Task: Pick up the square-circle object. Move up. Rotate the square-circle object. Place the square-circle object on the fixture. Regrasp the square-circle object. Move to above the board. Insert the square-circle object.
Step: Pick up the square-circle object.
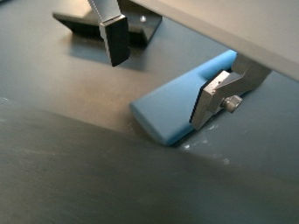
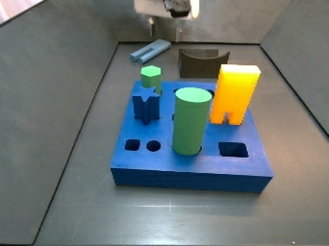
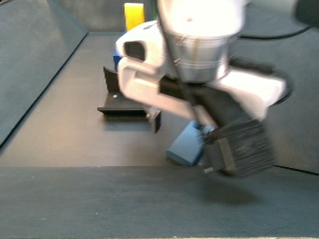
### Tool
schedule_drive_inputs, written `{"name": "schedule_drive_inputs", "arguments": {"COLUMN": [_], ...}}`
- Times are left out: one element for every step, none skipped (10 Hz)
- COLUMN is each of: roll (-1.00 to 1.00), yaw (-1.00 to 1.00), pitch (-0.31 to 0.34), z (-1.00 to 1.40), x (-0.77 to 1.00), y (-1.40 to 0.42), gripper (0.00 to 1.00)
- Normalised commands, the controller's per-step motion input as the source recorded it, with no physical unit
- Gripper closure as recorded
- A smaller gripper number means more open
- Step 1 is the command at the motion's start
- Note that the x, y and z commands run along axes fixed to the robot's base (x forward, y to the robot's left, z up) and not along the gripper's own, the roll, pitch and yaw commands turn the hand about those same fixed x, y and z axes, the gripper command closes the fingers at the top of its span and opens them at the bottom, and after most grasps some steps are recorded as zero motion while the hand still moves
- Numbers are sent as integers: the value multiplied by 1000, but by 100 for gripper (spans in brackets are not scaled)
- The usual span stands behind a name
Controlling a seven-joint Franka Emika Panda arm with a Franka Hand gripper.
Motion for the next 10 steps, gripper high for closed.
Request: {"name": "schedule_drive_inputs", "arguments": {"roll": [-179,-167,-136,-103,-79,0,0,-84,0,0], "yaw": [-63,-26,-20,0,0,0,0,-3,0,0], "pitch": [-331,-321,-341,-300,-286,-203,-194,-100,-59,0], "z": [-443,-471,-437,-391,-457,-349,-154,-131,-60,0], "x": [-74,-160,-377,-223,-60,0,-34,0,0,0], "y": [-60,0,0,0,-46,-249,-189,37,14,0], "gripper": [0,0,0,0,0,0,0,0,0,0]}}
